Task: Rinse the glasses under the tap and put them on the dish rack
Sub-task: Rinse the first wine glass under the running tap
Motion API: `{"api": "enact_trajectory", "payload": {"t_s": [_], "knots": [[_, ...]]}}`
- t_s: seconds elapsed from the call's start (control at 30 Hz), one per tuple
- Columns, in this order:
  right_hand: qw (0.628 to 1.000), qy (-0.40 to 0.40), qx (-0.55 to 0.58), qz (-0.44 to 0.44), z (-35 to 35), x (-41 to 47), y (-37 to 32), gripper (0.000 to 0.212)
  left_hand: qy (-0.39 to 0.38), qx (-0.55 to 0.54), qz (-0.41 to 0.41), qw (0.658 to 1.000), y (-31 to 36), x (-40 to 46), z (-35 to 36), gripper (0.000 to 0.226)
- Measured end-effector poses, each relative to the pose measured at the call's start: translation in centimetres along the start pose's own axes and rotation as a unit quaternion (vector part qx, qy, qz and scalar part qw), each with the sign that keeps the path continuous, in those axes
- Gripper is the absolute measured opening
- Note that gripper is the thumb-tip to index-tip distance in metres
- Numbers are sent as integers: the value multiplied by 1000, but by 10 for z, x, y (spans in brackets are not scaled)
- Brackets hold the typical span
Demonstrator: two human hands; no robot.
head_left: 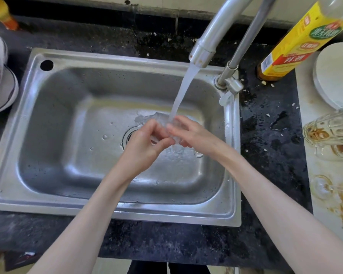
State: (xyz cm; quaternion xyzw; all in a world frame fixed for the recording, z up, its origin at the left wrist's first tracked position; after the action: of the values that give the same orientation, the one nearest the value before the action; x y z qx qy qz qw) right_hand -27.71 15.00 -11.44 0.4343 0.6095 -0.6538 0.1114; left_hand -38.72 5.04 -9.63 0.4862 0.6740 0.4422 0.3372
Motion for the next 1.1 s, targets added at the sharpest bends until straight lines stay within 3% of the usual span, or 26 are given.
{"api": "enact_trajectory", "payload": {"t_s": [0.1, 0.17, 0.27, 0.4, 0.43, 0.5, 0.6, 0.7, 0.73, 0.83, 0.87, 0.93, 1.03, 1.1], "knots": [[999, 41, -2, 11, 2, 2, -1, 39, -145, -17, 30, 989, 5, 1, -7, 20], [999, 23, -19, 42, 0, 4, 1, 52, -228, 20, 42, 973, 10, 2, -10, 18], [998, -20, 23, 53, 1, 8, 2, 61, -151, 63, 32, 986, 12, 8, -15, 15], [997, 63, 22, -26, 5, 12, 8, 33, -4, 42, 16, 999, 8, 9, -13, 31], [996, 81, 22, -29, 6, 12, 8, 32, -14, 40, 23, 999, 8, 10, -12, 29], [995, 78, 58, -29, 5, 14, 7, 38, -121, 75, 66, 988, 7, 12, -6, 17], [997, 11, 76, 6, 2, 18, 4, 67, -259, 182, 139, 938, 5, 14, 0, 30], [996, -30, 79, 17, 0, 19, 12, 79, -219, 221, 125, 942, 4, 16, -3, 26], [997, -16, 78, 3, -1, 15, 13, 73, -185, 213, 103, 954, 3, 15, -4, 24], [994, 68, 48, -72, -2, 6, 14, 26, -89, 136, 51, 985, 2, 14, -5, 39], [992, 86, 49, -76, -2, 5, 13, 25, -89, 114, 55, 988, 3, 14, -3, 39], [991, 92, 83, -55, -4, 9, 14, 40, -156, 111, 97, 977, 6, 13, 1, 30], [997, 16, 76, 12, -5, 13, 12, 73, -277, 182, 148, 932, 6, 14, 4, 26], [997, -28, 75, 21, -4, 13, 14, 82, -254, 176, 134, 942, 4, 17, 1, 21]]}}
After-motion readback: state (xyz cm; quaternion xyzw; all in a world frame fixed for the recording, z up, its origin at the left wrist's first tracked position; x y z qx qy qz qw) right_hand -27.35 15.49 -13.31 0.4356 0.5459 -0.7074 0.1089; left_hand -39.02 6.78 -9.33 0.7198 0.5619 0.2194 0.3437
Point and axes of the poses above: each hand's wrist, its own x-axis towards the middle knuckle, its own z-axis out of the palm, y = z × x, the point moved 2 cm from there along x, towards the middle knuckle, and after that the axes turned 12 degrees about z, right-handed, at the moved point
